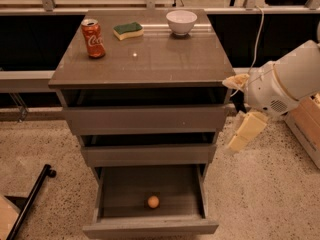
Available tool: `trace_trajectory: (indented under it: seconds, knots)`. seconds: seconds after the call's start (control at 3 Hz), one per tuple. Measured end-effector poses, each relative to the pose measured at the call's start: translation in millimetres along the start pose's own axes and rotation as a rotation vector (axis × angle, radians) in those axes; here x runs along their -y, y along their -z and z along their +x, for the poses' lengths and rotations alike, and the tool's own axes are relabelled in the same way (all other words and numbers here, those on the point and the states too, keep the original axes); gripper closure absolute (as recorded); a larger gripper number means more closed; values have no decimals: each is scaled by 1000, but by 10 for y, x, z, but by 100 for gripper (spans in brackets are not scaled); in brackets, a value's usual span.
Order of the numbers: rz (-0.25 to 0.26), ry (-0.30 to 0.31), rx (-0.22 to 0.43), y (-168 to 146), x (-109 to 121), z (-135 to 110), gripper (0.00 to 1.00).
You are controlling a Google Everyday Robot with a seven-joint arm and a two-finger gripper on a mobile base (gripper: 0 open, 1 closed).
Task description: Pick orange from bottom drawer and place on counter
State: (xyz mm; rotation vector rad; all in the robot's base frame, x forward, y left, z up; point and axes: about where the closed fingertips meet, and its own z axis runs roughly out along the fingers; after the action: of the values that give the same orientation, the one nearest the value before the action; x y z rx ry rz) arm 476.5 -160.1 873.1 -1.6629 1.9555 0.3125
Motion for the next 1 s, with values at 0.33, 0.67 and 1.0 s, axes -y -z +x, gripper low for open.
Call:
trace_trajectory:
  seconds: [0.33, 0.67, 1.0]
  knots:
    - [-4, 7, 4, -30, -10, -19, 0]
    - [-30, 17, 33, -204, -76, -29, 0]
    - [-52, 15, 148, -580, -159, 83, 0]
